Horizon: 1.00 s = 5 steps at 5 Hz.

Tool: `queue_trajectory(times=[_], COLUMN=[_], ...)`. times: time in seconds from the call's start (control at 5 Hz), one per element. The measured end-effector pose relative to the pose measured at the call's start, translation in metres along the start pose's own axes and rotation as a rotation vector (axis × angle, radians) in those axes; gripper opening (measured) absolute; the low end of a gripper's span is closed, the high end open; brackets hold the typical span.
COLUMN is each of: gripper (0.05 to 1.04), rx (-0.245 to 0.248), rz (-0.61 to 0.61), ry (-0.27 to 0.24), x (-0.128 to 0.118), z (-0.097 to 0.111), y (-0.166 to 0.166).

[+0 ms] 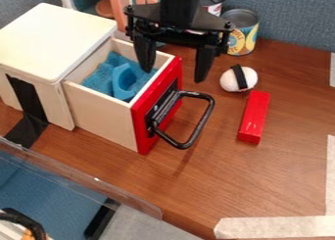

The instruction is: Take a blue object out of the drawer and put it on the middle of the table

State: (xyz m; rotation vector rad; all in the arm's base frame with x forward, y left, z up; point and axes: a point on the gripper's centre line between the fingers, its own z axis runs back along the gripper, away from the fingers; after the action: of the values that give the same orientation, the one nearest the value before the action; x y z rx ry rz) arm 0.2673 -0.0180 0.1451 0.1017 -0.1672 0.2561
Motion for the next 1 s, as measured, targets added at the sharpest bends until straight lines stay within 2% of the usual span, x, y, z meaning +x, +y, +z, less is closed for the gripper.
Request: queue_trajectory(times=[0.2,0.4,1.0], gripper=[1.000,1.000,1.000], rx=[0.007,0.012,0.036], rz=[-0.004,0.045,0.165], ry=[0.024,0.048,0.055], x=[-0.002,0.003,0.018], z=[-0.006,-0.014,-0.021], y=[-0.001,0.016,0.056])
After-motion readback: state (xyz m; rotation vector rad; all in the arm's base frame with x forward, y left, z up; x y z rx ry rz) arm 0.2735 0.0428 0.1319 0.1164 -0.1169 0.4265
